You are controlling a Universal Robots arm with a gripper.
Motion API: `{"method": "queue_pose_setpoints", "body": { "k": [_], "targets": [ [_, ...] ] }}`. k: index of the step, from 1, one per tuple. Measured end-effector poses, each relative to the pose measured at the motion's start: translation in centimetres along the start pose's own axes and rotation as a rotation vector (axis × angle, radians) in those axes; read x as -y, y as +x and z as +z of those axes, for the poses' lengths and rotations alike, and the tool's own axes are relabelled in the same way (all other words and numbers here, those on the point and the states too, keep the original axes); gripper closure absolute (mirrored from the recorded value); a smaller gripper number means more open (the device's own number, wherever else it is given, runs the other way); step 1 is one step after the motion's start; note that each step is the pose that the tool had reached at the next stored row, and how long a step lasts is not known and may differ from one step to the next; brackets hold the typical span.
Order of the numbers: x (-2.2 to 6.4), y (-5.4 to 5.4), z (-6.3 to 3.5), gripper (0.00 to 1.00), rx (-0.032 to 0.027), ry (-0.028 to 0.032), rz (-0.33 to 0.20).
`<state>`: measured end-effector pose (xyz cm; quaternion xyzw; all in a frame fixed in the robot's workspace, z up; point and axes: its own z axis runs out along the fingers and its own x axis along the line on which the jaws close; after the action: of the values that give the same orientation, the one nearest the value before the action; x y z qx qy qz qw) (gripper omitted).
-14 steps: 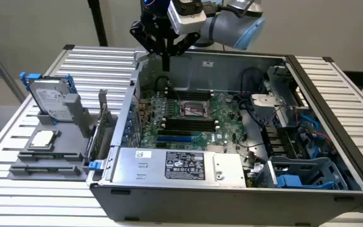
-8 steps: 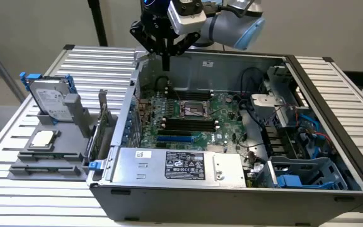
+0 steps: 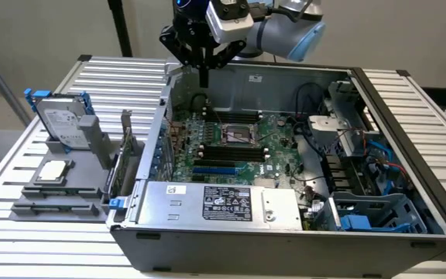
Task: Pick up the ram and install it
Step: 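Reach for the ram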
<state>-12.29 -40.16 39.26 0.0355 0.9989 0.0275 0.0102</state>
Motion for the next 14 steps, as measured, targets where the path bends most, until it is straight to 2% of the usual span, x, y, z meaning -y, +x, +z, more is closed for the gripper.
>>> {"method": "queue_pose_setpoints", "body": {
  "k": [5,14],
  "targets": [
    [0.94,1.3,-0.07,0.89,-0.0002,0.0001,0.0],
    [2.65,4.3,-0.22,0.89,0.0,0.0016,0.0]
  ]
}}
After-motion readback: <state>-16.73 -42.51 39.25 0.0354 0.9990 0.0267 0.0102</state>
